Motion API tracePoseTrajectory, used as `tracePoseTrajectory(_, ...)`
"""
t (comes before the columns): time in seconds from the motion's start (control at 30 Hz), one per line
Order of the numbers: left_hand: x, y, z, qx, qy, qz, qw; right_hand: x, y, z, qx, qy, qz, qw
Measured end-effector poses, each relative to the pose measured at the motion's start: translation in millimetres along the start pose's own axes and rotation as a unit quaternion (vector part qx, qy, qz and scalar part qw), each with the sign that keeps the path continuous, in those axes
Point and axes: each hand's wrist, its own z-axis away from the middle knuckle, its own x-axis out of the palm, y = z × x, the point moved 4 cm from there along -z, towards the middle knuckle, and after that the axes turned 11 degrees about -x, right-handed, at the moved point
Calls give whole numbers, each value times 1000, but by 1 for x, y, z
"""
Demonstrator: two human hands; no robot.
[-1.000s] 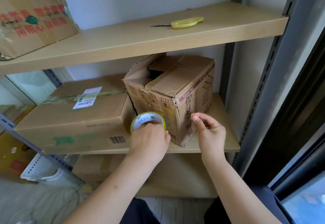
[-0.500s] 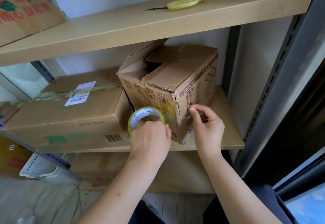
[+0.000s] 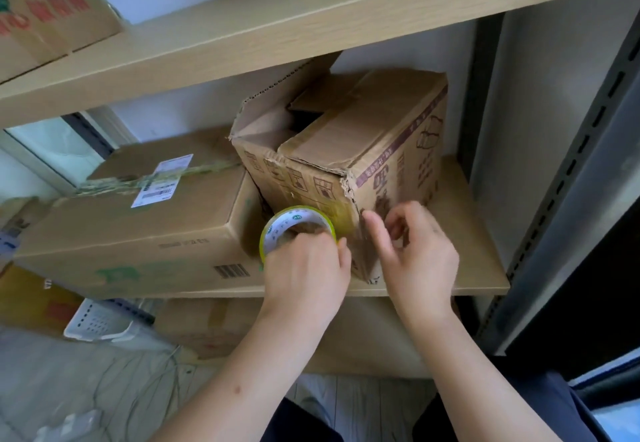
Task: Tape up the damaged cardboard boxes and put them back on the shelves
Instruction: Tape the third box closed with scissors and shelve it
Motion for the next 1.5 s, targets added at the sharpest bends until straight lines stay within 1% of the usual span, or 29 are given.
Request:
tracePoseTrajectory(0.03, 1, 2, -1, 4, -6, 3, 1000, 5, -6, 3, -37, -23, -16, 999)
tracePoseTrajectory(0.07, 3, 2, -2, 8, -8, 4, 1000, 9, -11, 5, -54, -44, -33, 997)
tracePoseTrajectory(0.13, 4, 0, -4, 20, -1, 5, 1000, 15, -13, 3, -47, -74, -64, 994)
tracePoseTrajectory(0.27, 5, -3, -3, 52, 15, 22, 998, 17, -16, 2, -66, -95, -66, 991)
tracePoseTrajectory(0.4, 12, -5, -7, 44, -16, 45, 998, 16, -19, 2, -69, -107, -65, 990)
tracePoseTrajectory(0.47, 13, -2, -6, 37, -19, 46, 998, 15, -20, 2, -76, -105, -65, 989)
tracePoseTrajectory(0.57, 12, 5, -5, 15, -25, 50, 998, 13, -18, 3, -90, -102, -62, 989)
tracePoseTrajectory(0.67, 12, 7, -3, -51, -31, 93, 994, 12, -15, 5, -79, -101, -61, 990)
tracePoseTrajectory(0.73, 12, 7, 2, -80, -17, 111, 990, 13, -14, 6, -78, -101, -53, 990)
tracePoseTrajectory(0.87, 11, 13, 9, -82, 10, 101, 991, 11, -13, 6, -96, -102, -47, 989)
tracePoseTrajectory(1.13, 12, 14, 8, -119, 15, 117, 986, 10, -10, 8, -115, -105, -34, 987)
tracePoseTrajectory(1.2, 12, 3, 4, -147, 28, 122, 981, 9, -5, 10, -108, -110, -38, 987)
tracePoseTrajectory(1.27, 10, -9, -2, -168, 23, 125, 978, 8, -4, 12, -92, -112, -53, 988)
tracePoseTrajectory(1.33, 8, -9, -5, -121, 5, 90, 989, 7, -7, 10, -68, -96, -72, 990)
tracePoseTrajectory(1.4, 4, -6, -5, -78, -3, 54, 995, 7, -11, 9, -55, -102, -77, 990)
tracePoseTrajectory(1.5, -2, -7, -7, -45, -8, 1, 999, 3, -14, 5, -59, -134, -29, 989)
